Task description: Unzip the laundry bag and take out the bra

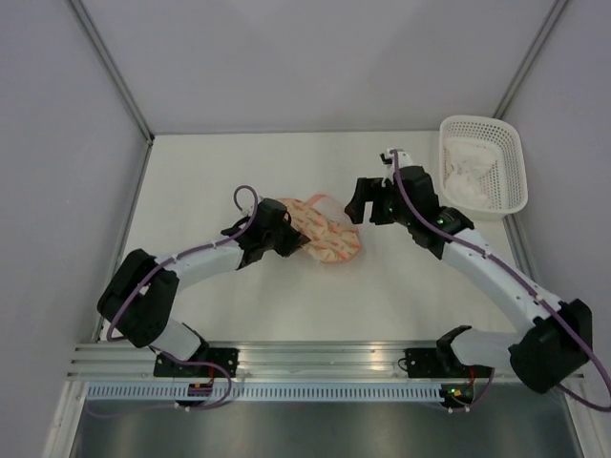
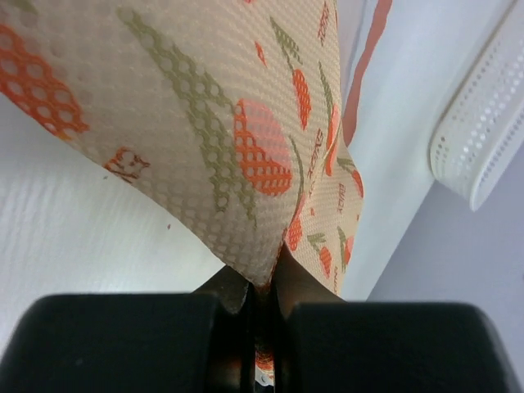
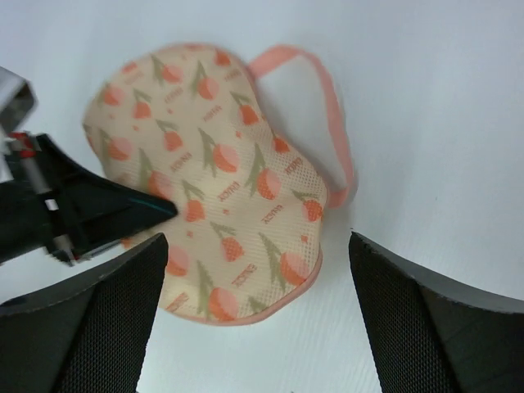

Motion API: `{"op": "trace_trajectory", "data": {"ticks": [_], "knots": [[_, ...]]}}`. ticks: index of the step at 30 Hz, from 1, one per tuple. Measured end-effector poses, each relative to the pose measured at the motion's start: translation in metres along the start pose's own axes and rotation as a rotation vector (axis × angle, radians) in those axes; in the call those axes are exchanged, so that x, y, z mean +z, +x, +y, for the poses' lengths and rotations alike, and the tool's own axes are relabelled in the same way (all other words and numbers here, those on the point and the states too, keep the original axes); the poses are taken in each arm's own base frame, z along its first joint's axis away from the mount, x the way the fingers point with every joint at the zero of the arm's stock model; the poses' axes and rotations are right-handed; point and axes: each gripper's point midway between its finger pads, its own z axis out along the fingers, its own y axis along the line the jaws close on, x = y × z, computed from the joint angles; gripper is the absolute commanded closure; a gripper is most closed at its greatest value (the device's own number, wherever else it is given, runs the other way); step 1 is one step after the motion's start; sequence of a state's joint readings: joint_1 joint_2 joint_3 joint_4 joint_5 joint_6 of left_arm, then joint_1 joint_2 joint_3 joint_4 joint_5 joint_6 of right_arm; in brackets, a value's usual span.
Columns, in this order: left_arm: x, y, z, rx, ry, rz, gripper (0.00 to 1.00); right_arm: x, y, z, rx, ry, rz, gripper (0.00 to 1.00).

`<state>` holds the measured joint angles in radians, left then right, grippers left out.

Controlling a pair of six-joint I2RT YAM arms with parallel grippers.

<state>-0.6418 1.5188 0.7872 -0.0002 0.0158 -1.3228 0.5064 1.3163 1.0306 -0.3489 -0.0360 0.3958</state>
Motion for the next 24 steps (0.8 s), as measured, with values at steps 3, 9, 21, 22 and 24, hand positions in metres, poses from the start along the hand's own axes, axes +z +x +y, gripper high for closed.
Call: {"op": "trace_trajectory", "data": {"ticks": [3,9,21,22,24], "knots": [[-0.005,-0.011,-0.004,-0.038,-0.065,-0.053,0.98,-0.039,-0.033,0.015,-0.006,-0.055,-0.143,0.07],[-0.02,-0.03,-0.044,-0.119,-0.084,-0.144,0.98,-0.068,-0.017,0.03,-0.036,-0.108,-0.219,0.1],[0.012,-0.031,-0.055,-0.265,-0.19,-0.15,0.98,-0.047,0.045,0.027,-0.069,-0.047,-0.143,0.36],[0.015,-0.03,-0.053,-0.271,-0.201,-0.148,0.98,-0.046,0.043,0.029,-0.064,-0.052,-0.149,0.48],[0.018,-0.028,-0.05,-0.28,-0.219,-0.145,0.98,-0.04,0.043,0.034,-0.062,-0.062,-0.153,0.55]]}}
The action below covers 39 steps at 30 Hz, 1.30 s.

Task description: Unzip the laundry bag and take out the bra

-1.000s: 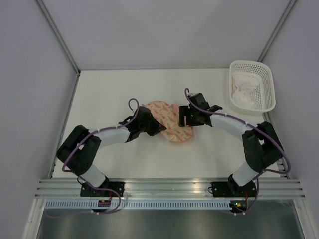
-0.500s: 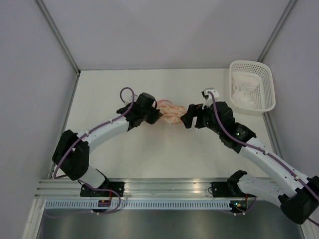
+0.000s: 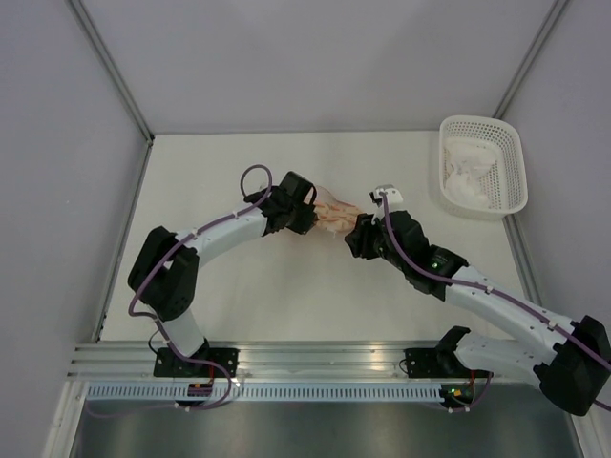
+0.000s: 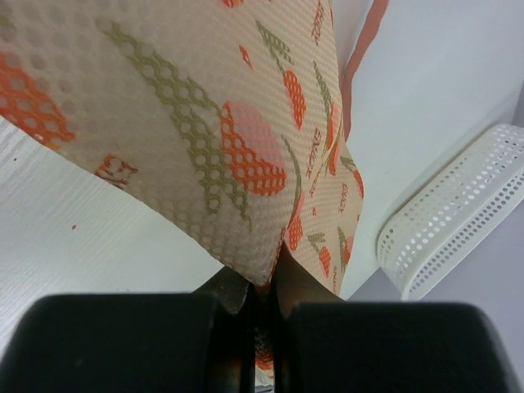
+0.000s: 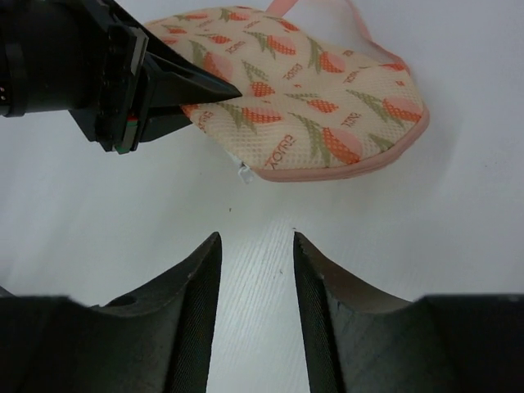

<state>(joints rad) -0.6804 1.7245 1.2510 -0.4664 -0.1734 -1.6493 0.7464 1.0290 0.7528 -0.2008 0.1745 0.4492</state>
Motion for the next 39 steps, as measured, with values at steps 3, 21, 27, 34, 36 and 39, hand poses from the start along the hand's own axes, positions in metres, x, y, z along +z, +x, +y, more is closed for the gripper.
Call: {"op": "trace_trajectory", "data": {"ticks": [3,21,27,34,36,39], "knots": [[0.0,0.0,0.001,-0.008,-0.011,0.0,0.98,0.011,0.009,0.004,0.001,-0.009,0.016,0.62],[0.004,0.016,-0.008,-0.029,-0.021,0.099,0.98,0.053,0.038,0.008,-0.044,0.008,0.044,0.45],[0.003,0.02,-0.008,-0.031,-0.023,0.125,0.98,0.065,0.044,-0.009,-0.081,0.093,0.042,0.63],[0.001,0.024,-0.007,-0.031,-0.025,0.149,0.98,0.067,0.036,-0.014,-0.08,0.128,0.002,0.61],[0.002,0.024,-0.007,-0.03,-0.028,0.151,0.98,0.067,0.035,-0.014,-0.08,0.128,0.001,0.61],[0.007,0.027,-0.004,-0.03,-0.039,0.163,0.98,0.067,0.035,-0.014,-0.08,0.13,0.0,0.61]]}}
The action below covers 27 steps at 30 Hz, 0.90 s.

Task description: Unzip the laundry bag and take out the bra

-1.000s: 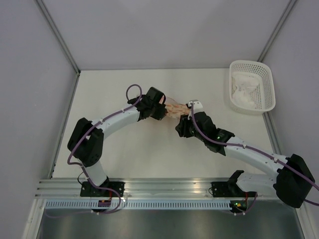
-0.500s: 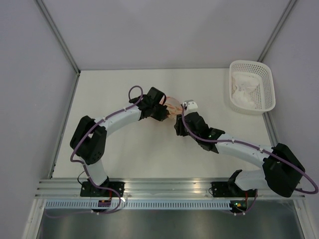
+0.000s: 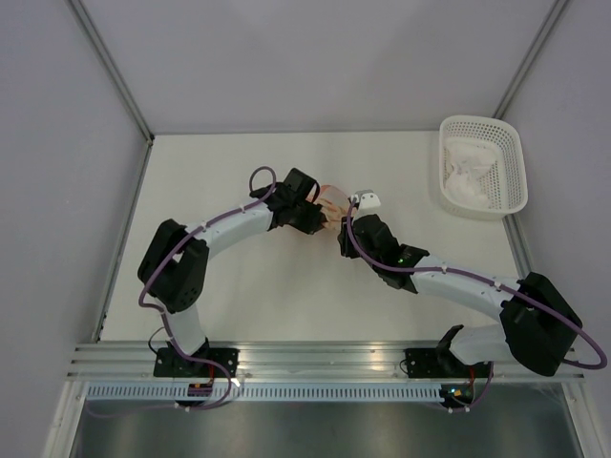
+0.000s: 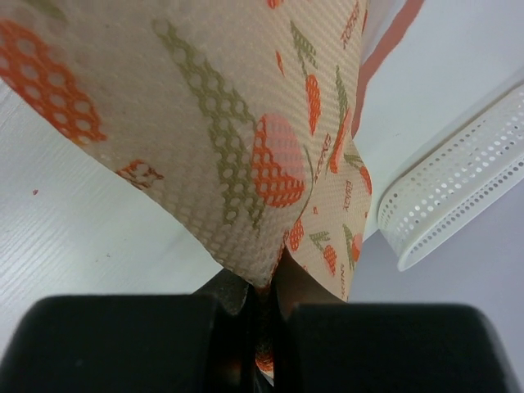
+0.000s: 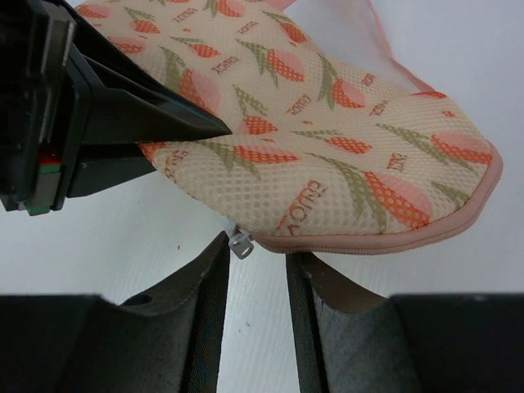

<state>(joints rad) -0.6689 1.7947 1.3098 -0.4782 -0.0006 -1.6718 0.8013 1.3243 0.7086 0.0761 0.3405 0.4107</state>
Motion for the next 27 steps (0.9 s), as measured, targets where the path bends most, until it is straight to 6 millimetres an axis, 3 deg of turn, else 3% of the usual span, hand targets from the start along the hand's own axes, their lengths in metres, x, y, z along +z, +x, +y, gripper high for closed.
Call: {"op": "trace_trajectory", "data": {"ticks": [5,8,10,12,19,27], "knots": [[0.01,0.001,0.007,0.0,-0.027,0.007,0.98,0.0,-0.001,-0.001,0.0,0.005,-0.003,0.64],[0.011,0.002,0.007,0.0,-0.026,0.009,0.98,0.0,-0.002,-0.003,-0.006,0.015,-0.008,0.75],[0.011,0.002,0.006,0.001,-0.023,0.012,0.98,0.0,-0.002,-0.004,-0.01,0.023,-0.011,0.91],[0.01,0.004,0.005,0.0,-0.02,0.022,0.98,0.0,-0.003,-0.005,-0.015,0.025,-0.012,1.0],[0.01,0.006,0.005,0.001,-0.018,0.031,0.98,-0.002,-0.006,-0.004,-0.017,0.026,-0.018,1.0],[0.013,0.012,0.002,0.01,-0.004,0.068,0.98,-0.021,-0.015,-0.015,-0.024,0.067,-0.034,1.0]]}}
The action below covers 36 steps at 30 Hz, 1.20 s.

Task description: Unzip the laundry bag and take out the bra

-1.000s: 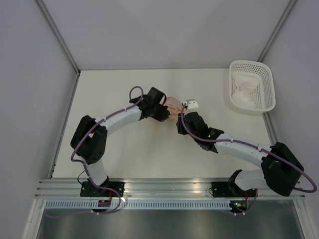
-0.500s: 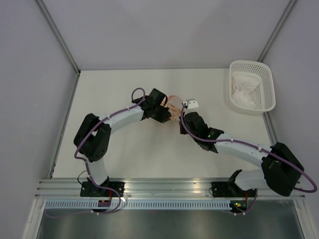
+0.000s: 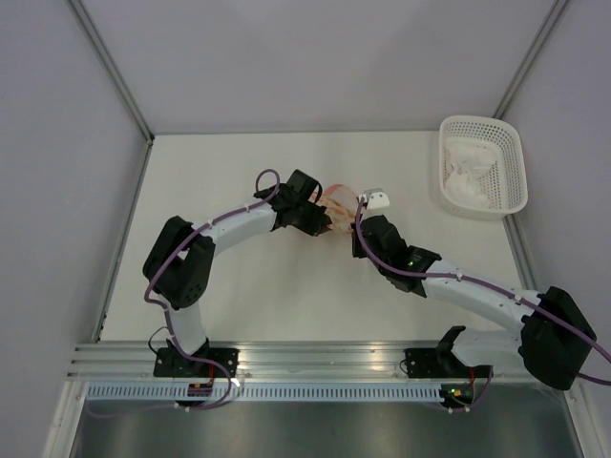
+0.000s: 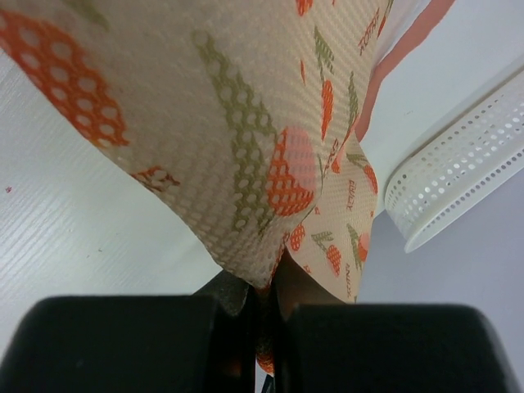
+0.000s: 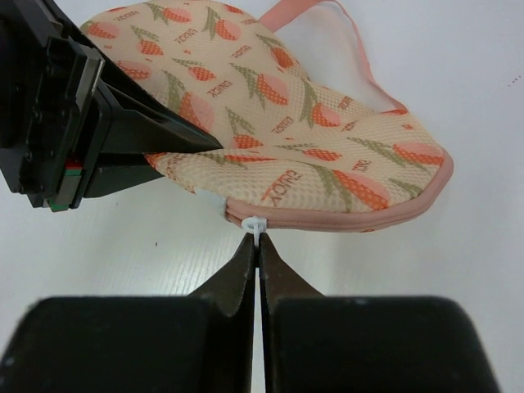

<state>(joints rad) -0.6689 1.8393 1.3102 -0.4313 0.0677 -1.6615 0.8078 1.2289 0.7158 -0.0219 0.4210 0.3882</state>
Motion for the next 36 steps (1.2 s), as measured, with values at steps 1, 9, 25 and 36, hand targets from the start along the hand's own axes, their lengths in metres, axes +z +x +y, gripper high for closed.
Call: {"op": "trace_trajectory", "data": {"ticks": [1,9,25,36], "knots": [[0.0,0.0,0.0,0.002,0.0,0.005,0.98,-0.002,0.0,-0.003,-0.002,0.009,0.002,0.99],[-0.003,-0.015,-0.002,0.054,0.014,0.033,0.98,-0.012,0.008,-0.015,-0.021,0.053,0.039,1.0],[0.008,-0.048,0.02,0.327,0.239,0.302,0.98,-0.021,0.011,0.0,-0.013,-0.04,0.074,1.0],[-0.008,-0.057,0.015,0.47,0.43,0.417,0.98,-0.027,0.019,0.008,-0.016,-0.098,0.118,1.0]]}}
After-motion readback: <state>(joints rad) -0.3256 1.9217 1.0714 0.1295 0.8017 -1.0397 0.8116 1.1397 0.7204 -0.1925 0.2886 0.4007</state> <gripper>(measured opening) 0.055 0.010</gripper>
